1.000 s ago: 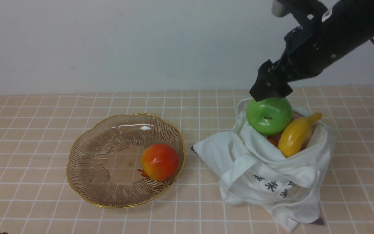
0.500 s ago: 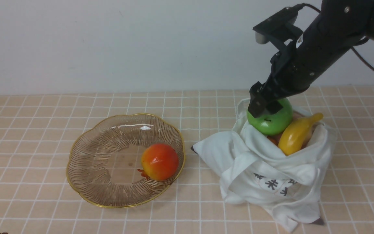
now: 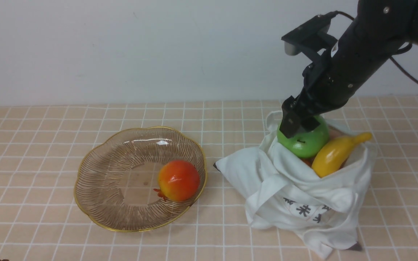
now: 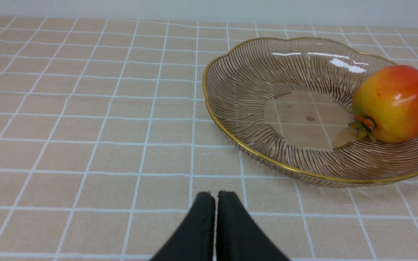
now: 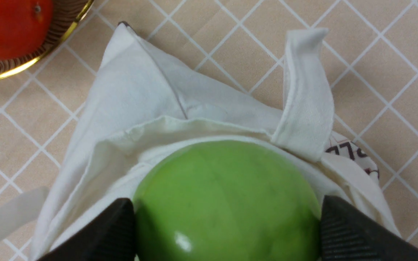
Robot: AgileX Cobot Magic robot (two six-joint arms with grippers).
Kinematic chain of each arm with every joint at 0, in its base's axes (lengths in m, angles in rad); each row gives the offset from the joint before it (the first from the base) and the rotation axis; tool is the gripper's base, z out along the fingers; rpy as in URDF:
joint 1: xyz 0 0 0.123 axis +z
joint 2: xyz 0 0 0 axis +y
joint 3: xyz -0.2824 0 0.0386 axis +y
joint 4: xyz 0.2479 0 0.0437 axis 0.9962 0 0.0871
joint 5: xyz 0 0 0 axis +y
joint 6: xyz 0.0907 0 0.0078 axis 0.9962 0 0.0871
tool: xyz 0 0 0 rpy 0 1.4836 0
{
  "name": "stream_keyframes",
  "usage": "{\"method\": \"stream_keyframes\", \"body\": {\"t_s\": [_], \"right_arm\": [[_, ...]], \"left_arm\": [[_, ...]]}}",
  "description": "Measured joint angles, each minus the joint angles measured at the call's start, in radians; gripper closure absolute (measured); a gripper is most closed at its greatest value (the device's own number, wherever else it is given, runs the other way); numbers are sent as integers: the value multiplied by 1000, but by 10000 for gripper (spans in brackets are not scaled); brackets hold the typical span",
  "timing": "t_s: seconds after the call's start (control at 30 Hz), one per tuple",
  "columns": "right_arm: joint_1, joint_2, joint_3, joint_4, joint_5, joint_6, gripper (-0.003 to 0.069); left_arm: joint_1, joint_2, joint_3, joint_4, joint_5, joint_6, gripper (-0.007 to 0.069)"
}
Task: Take the fruit out of the bag on the brown coffee tablecloth and place them on the plate.
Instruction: 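Reach into the cloth bag and grasp a fruit inside it with the right gripper, then move the fruit from the bag and place it onto the plate with the right gripper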
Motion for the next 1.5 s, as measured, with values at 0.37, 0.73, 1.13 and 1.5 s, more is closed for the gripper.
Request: {"method": "stream_keyframes", "body": {"t_s": [0.37,0.73,1.13,1.5], "right_arm": [[1,-128,-155,198,35,-16,73],[218,-42,-186,499,21,-198,73],[443,233,-186,337,-326,-162,73],[457,357,-186,335,-483,-73,-8]], "left_arm": [[0,0,0,0,0,0,632],[0,0,0,0,0,0,632],[0,0,0,0,0,0,632],[0,0,0,0,0,0,632]]}}
